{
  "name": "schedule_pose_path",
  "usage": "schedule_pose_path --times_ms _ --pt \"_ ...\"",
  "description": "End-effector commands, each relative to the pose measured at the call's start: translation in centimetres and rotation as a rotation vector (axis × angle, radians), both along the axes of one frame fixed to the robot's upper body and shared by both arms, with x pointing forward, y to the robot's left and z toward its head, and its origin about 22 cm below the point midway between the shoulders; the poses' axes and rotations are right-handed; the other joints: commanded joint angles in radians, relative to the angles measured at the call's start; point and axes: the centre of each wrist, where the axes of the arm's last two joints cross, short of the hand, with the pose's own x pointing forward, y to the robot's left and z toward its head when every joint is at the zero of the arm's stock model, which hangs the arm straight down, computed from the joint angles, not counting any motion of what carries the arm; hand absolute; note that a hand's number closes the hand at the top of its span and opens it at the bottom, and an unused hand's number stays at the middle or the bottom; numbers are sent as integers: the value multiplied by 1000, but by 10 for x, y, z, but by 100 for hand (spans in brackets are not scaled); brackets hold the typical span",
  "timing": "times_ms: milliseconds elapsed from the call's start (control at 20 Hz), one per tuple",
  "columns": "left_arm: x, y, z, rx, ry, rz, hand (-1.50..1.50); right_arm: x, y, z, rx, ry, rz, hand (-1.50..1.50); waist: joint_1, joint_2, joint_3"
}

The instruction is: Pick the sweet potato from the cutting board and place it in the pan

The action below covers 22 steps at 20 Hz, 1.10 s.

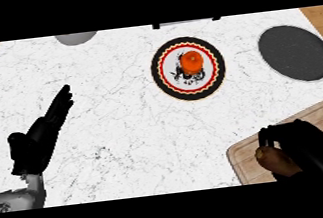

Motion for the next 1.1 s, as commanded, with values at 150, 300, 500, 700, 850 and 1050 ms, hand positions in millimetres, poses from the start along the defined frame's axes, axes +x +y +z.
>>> schedule_pose_path --times_ms 150,300,500,700,850,1050 --pt "3 -3 11 13 -26 13 0 -34 -31 63 237 -382 56 150 -12 -3 0" --pt "8 -12 0 8 -3 -18 0 -48 -48 66 314 -408 -20 150 14 7 -1" --pt "10 4 16 4 -19 -32 0 -44 -76 71 395 -414 -100 150 37 10 -1" --pt "-1 -16 0 14 -12 -56 0 -25 -102 64 452 -436 -176 150 50 12 -2" --pt "14 -7 5 -5 -20 -36 0 -5 -112 58 591 -404 -207 150 52 14 -2" --pt "-1 -13 10 18 -23 -57 0 42 -129 61 561 -406 -223 150 63 13 -2"
